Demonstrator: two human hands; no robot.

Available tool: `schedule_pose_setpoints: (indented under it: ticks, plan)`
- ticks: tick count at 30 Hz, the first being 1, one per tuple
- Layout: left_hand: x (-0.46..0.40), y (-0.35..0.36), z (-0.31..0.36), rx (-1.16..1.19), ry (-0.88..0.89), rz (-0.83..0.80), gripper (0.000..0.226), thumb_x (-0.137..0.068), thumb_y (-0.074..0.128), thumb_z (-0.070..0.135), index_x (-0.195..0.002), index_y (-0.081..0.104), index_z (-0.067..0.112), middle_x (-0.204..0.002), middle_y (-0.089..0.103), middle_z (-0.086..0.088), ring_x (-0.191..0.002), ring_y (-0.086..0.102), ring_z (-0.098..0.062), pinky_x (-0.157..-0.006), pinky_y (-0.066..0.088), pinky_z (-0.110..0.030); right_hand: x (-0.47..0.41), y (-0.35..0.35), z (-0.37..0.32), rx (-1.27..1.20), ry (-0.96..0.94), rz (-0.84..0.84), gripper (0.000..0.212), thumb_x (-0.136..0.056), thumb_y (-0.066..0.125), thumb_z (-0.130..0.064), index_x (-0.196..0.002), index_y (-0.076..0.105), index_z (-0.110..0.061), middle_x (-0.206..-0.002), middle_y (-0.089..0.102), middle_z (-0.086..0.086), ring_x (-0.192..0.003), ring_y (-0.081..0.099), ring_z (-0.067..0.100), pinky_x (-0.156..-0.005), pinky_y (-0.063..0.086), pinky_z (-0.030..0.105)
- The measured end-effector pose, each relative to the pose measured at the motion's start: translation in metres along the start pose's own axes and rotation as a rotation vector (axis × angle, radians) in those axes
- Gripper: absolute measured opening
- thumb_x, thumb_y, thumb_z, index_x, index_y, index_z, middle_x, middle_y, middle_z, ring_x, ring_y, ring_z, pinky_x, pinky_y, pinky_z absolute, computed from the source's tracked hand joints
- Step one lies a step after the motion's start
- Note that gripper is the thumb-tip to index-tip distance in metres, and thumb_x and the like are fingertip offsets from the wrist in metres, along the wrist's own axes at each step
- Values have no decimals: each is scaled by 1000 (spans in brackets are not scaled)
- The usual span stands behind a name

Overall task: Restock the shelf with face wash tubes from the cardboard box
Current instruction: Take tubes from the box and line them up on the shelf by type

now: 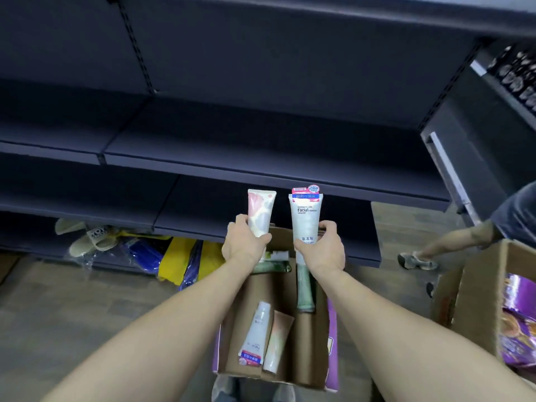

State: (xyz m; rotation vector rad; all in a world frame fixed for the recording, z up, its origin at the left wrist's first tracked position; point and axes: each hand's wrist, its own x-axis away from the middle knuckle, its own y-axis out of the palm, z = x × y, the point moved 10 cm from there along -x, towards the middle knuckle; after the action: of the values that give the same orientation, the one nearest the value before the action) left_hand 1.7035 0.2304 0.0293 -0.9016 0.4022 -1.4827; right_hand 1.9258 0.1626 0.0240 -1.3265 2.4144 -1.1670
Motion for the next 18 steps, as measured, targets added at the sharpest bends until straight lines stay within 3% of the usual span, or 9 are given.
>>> schedule_pose_setpoints:
  ticks: [6,11,15,18]
  plan:
    - [7,-75,54,75,106,134,56,-71,78,38,-116,48,23,-113,55,1,-98,59,-21,-70,43,-32,9,-44,-75,-58,-154,96,58,-71,79,-39,-116,43,-30,-106,59,-2,-90,62,18,-76,55,42]
    - [11,-144,96,166,192,240,59,-67,82,39,-110,46,21,-109,55,3,-92,58,-17,-69,42,-32,21,-84,-145,-131,-288,171,62,-72,81,-39,-120,43,-28,-108,56,-7,-92,58,11,-73,54,36]
    - [15,-203,126,238,259,315,61,-64,83,39,-109,46,19,-109,55,4,-88,57,-16,-69,43,-32,34,-118,-198,-166,-344,236,55,-74,79,-34,-115,44,-28,-100,56,-12,-70,55,2,-62,46,28]
    - [21,-246,150,281,325,366,61,-65,82,40,-110,46,19,-110,55,4,-90,58,-17,-69,46,-33,43,-145,-237,-205,-376,303,49,-73,77,-34,-108,43,-31,-95,58,-14,-66,54,-4,-65,51,31]
